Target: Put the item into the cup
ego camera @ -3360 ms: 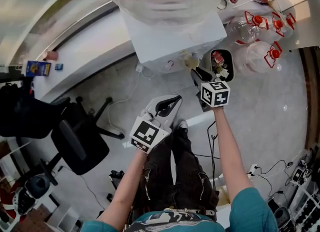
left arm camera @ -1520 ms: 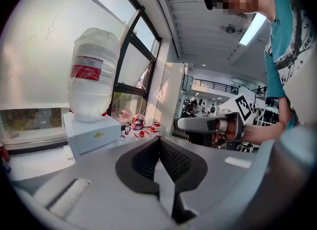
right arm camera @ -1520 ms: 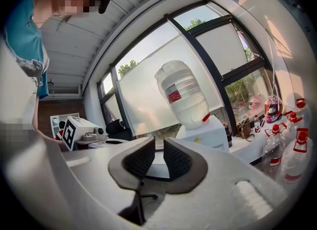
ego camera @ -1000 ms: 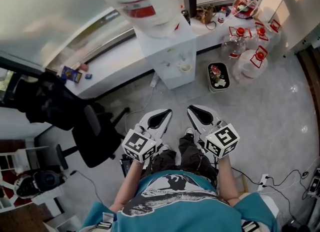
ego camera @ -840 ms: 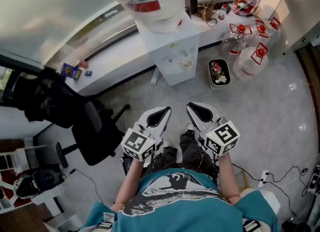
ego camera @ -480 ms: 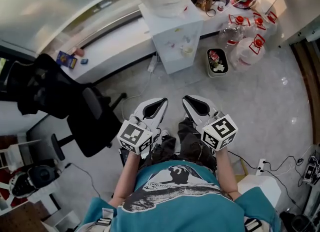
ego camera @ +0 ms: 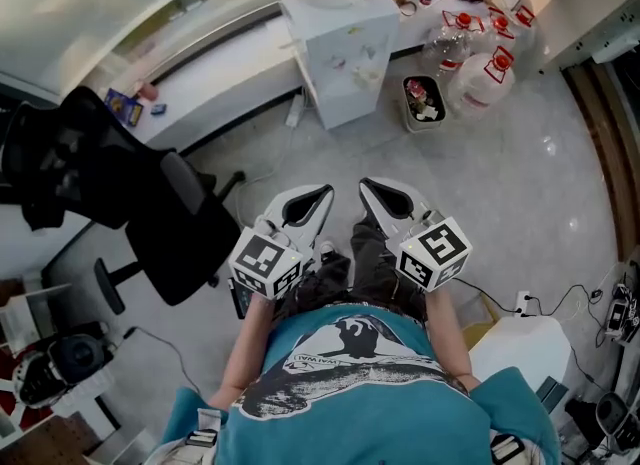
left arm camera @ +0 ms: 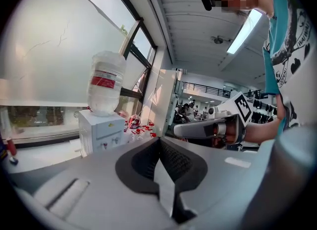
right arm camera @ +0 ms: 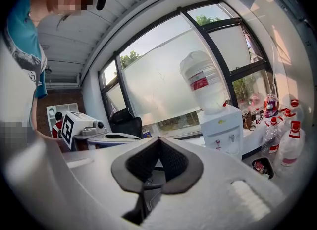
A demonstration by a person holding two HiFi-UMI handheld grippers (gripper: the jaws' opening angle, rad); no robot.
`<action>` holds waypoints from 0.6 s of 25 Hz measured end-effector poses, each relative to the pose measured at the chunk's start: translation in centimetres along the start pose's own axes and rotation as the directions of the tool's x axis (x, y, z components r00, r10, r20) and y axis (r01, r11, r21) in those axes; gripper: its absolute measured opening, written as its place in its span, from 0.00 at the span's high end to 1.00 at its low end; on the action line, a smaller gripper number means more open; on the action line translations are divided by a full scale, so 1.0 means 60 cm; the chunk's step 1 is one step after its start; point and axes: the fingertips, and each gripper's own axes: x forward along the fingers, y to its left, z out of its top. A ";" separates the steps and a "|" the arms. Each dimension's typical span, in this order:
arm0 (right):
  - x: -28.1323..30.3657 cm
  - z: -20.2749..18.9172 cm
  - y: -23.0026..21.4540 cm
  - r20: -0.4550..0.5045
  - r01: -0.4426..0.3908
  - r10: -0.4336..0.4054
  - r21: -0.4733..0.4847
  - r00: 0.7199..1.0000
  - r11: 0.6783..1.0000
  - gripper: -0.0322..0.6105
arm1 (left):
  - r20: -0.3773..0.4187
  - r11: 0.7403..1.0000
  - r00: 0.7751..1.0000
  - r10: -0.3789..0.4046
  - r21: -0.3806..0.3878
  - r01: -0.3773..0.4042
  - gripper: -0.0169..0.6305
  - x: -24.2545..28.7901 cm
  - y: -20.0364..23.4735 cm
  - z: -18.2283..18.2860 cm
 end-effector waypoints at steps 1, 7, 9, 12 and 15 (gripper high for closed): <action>-0.002 -0.003 0.007 0.002 0.003 -0.003 -0.003 1.000 1.000 0.96 | 0.004 1.000 1.000 -0.006 0.004 0.006 0.98 -0.006 -0.004 0.000; -0.014 -0.013 0.042 0.013 0.009 -0.009 -0.021 1.000 1.000 0.96 | 0.018 0.999 1.000 -0.022 0.029 0.022 0.98 -0.033 -0.029 0.000; -0.017 -0.014 0.052 0.016 0.001 -0.001 -0.034 1.000 0.999 0.96 | 0.022 0.999 0.999 -0.031 0.037 0.031 0.98 -0.039 -0.036 -0.001; -0.020 -0.015 0.058 0.022 -0.001 0.002 -0.043 1.000 0.999 0.95 | 0.025 0.998 0.999 -0.043 0.047 0.042 0.98 -0.042 -0.045 -0.005; -0.022 -0.017 0.061 0.019 -0.001 0.002 -0.048 1.000 0.999 0.95 | 0.023 0.997 0.998 -0.051 0.058 0.049 0.98 -0.045 -0.053 -0.005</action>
